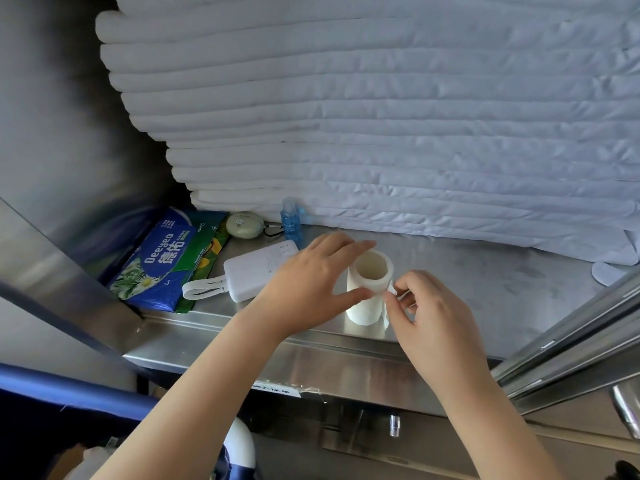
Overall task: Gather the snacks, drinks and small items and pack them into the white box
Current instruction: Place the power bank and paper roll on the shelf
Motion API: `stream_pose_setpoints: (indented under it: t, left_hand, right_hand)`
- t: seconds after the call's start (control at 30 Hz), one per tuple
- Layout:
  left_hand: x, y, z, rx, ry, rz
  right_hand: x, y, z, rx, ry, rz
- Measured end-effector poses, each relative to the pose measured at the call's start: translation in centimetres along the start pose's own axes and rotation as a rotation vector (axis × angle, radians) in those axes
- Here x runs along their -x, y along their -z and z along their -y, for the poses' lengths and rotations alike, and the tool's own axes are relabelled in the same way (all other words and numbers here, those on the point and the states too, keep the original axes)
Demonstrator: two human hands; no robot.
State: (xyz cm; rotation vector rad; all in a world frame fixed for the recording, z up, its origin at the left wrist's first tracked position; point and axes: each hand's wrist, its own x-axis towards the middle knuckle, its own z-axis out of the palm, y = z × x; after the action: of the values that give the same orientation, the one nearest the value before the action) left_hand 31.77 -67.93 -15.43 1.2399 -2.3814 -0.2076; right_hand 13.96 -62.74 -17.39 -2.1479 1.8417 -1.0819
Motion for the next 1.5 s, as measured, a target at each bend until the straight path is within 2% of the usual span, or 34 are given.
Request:
stream_pose_setpoints:
  t: [0.43,0.6,0.73,1.0,1.13,1.27,1.4,1.5]
  left_hand:
    - [-0.2,-1.9,-2.1,-0.034,0.111,-0.276]
    - [-0.3,-2.5,-2.8,-0.038,0.187,-0.364]
    - [0.2,-2.8,-2.9,-0.011,0.192,-0.365]
    - [2.3,-2.7,-1.6,-0.042,0.104,-0.247]
    - [2.8,-2.3,-0.8,-0.032,0.081,-0.236]
    - [3.7,-1.6,0.6,-0.026,0.171,-0.268]
    - [4.6,-1.0,2.6,-0.14,0.239,-0.222]
    - [5.3,-0.9,3.9,-0.19,0.275,-0.19]
  right_hand:
    - [0.0,-0.3,-0.2,-0.146,-0.029,-0.045]
    - [-0.4,0.1,1.0,-0.082,0.028,-0.027]
    - [-1.0,0.3,1.7,0.107,0.023,-0.032]
    - [-1.8,-0.6,1.7,0.188,0.082,0.074]
    - [-2.5,-1.2,1.8,0.154,0.061,0.085]
    - [-4.6,-1.9,2.0,0.095,0.066,0.054]
    - [-7.9,-3.5,2.5,0.02,0.117,0.036]
    - [-10.3,-5.3,2.6,-0.008,0.121,0.09]
